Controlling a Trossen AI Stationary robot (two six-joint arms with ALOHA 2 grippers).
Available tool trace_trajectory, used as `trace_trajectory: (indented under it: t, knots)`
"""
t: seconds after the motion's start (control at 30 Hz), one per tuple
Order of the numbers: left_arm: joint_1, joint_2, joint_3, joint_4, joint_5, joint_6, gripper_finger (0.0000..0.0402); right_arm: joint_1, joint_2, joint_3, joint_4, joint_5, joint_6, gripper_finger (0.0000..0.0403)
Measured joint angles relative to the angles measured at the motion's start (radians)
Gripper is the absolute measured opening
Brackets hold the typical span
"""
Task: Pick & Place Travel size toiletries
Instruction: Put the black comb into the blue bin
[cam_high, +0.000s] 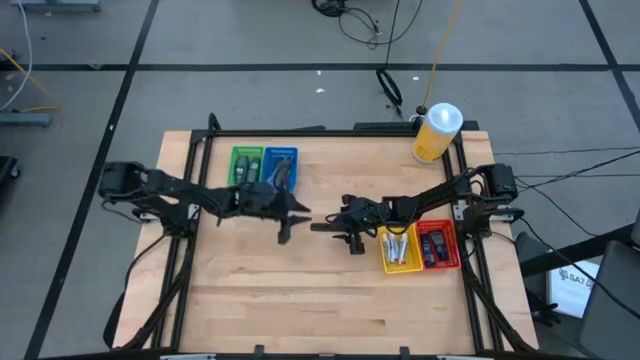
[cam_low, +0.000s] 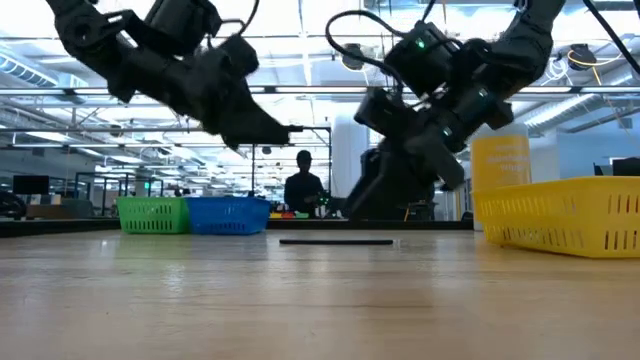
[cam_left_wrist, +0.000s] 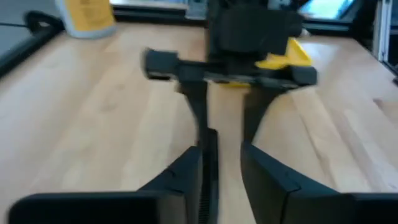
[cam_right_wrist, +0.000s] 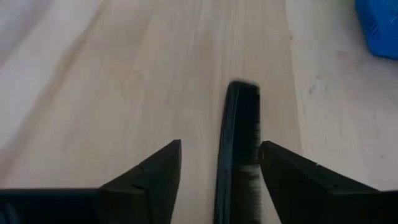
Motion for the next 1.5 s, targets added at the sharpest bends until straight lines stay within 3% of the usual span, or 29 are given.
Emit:
trace_trajectory:
  t: [0.23,0.4,0.63,1.07,1.33,1.5]
  knots:
    - [0.004,0.202,0.008,0.123,-0.172,-0.115,0.0045,-0.017,0.0,-0.141,0.262,0.001,-0.019,0.0225]
    - [0.053,0.331,0.052,0.121,-0.143,-0.182,0.0004,-0.043,0.0,-0.2,0.344,0.002,0.009,0.0219]
    - [0.062,0.421,0.105,0.115,-0.066,-0.177,0.0013,-0.049,0.01,-0.204,0.352,-0.002,0.006,0.0209]
    - [0.038,0.43,0.11,0.067,0.0,-0.158,0.0004,-0.061,0.126,-0.151,0.343,-0.011,0.016,0.0192]
    - [-0.001,0.424,0.109,0.096,-0.01,-0.129,0.0021,-0.097,0.134,-0.116,0.202,-0.062,0.029,0.013]
    - [-0.009,0.33,0.109,0.119,0.012,-0.109,0.0024,-0.1,0.135,-0.117,0.196,-0.059,0.027,0.0089]
